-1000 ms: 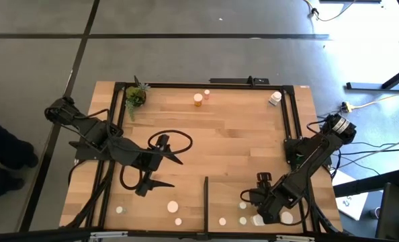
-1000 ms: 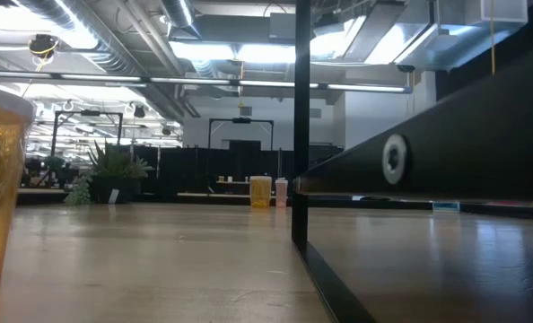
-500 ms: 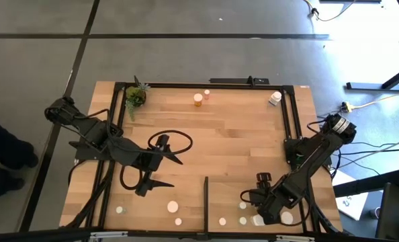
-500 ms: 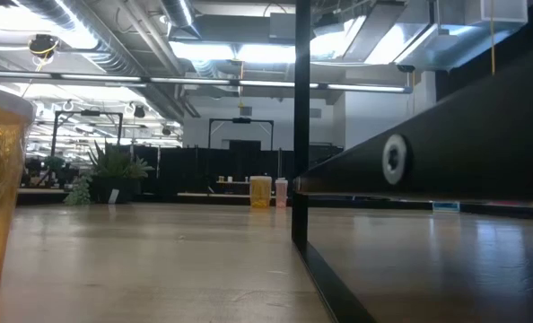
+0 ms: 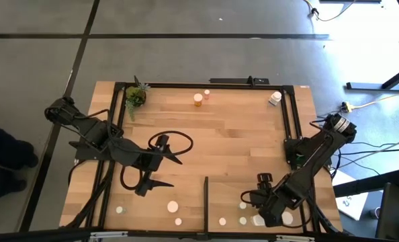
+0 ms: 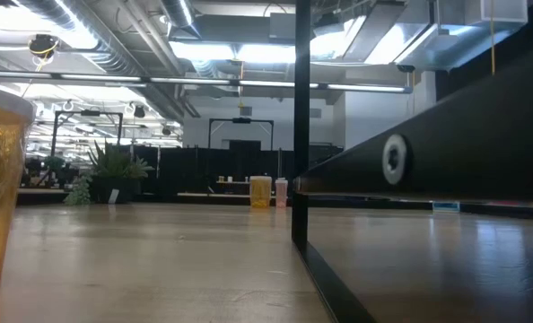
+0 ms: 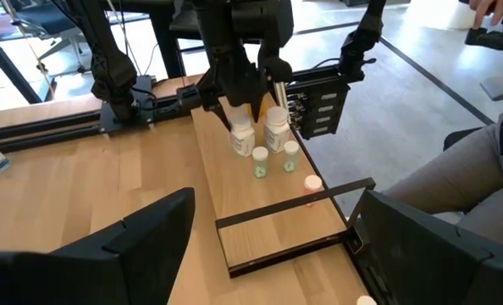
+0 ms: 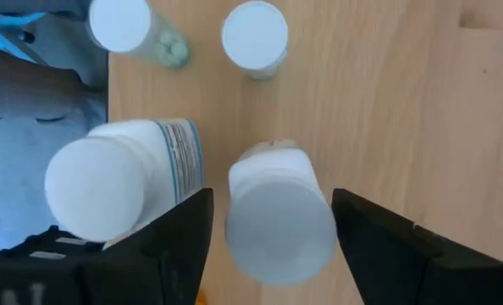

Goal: Pick and place medicine bottles onto shelf by color
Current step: Put the bottom white pill bottle on the shelf aligned with the other white pill bottle, then put the bottom orange pill bottle on the shelf aligned with the other orange pill bottle

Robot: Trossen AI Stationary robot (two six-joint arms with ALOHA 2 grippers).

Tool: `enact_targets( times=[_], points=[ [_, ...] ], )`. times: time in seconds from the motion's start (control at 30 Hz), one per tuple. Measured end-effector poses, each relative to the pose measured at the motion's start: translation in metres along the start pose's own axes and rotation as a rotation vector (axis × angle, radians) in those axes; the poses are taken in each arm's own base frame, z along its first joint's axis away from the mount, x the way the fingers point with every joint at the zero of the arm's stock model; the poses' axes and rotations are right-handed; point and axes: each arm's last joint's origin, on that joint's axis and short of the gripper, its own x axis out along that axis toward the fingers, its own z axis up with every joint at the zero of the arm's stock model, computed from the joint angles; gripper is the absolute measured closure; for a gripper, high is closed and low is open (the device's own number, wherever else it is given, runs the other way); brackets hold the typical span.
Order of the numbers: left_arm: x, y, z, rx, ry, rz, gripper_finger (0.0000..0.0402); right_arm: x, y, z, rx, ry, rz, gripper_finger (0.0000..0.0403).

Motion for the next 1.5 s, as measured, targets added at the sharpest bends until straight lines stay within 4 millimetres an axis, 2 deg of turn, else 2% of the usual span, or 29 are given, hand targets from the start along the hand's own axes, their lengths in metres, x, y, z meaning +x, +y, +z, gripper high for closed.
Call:
enact_targets(
  times=[0.63,1.0,1.23,1.5],
  points=[
    [0.0,0.0,-0.002,-0.001,0.022,0.003,0.0071,-0.033,0.006,0.012,-0.022,-0.065,-0.017,0.0161],
    [0.0,0.002,-0.006,0.005,0.063,0.013,0.0071,-0.078,0.007,0.03,-0.05,-0.308,-0.164,0.0161],
    [0.002,0.017,-0.01,-0.008,0.116,0.066,0.0071,-0.095,-0.013,0.049,0.013,-0.347,-0.21,0.0161],
    [0.004,0.034,-0.015,-0.026,0.183,0.126,0.0071,-0.099,-0.056,0.066,0.078,-0.263,-0.329,0.0161]
  ],
)
